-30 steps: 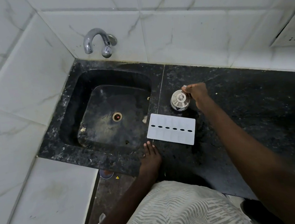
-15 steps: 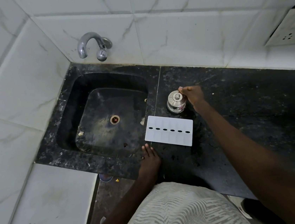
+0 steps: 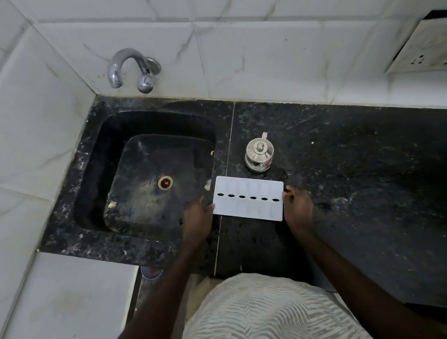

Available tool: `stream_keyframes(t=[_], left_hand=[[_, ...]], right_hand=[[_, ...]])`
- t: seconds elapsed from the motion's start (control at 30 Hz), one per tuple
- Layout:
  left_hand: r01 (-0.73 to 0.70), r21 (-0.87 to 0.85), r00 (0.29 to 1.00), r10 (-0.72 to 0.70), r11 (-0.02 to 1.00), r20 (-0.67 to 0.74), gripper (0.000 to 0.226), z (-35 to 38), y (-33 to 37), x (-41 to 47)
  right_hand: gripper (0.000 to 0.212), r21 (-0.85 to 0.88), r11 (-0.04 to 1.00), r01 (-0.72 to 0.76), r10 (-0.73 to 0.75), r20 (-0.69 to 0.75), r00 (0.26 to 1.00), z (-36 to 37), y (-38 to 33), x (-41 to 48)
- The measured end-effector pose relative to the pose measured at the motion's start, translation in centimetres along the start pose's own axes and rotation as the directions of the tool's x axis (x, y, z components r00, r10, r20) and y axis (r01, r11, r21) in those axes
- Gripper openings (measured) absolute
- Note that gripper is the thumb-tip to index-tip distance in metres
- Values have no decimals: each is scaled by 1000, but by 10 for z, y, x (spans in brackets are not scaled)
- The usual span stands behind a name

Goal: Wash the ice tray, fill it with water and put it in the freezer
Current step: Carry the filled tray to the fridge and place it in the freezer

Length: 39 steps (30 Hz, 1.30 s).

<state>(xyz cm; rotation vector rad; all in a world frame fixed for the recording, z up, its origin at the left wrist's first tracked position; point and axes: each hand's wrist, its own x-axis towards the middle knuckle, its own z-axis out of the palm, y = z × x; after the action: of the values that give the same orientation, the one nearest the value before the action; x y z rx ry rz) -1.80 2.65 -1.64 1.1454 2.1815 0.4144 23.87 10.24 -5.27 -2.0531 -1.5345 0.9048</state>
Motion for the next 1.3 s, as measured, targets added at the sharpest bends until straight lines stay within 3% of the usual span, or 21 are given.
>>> stream_keyframes(t=[0.23,0.43,0.6,0.67,0.83,1.07,1.3], left_hand=[[70,-147,993,-55,987,103,26,6,25,21],[137,-262,988,-112,955,108,25,-2,18,19],[196,-480,979,-200,855,44,16,-18,10,5],[215,-536,969,-248,816,11,11,-27,12,-3],[256,-591,931,-359,765,-62,30,-44,-2,-17],[163,-687,874,-427,708,-232,42,-76,-13,-45],[55,-768,771,-516,638,-373,35,-103,-28,-85]], right_hand=[[22,19,995,-94,92,72,993,2,-5,-9],[24,232,947,-222,196,133,972,-4,-9,-15],[33,361,900,-244,183,195,964,-10,-20,-22],[34,402,883,-241,168,209,963,-14,-30,-25],[21,465,864,-191,84,242,967,-23,-63,-35],[7,505,859,-82,-51,244,969,-28,-116,-48],[7,559,829,-12,-188,298,936,-19,-159,-74]])
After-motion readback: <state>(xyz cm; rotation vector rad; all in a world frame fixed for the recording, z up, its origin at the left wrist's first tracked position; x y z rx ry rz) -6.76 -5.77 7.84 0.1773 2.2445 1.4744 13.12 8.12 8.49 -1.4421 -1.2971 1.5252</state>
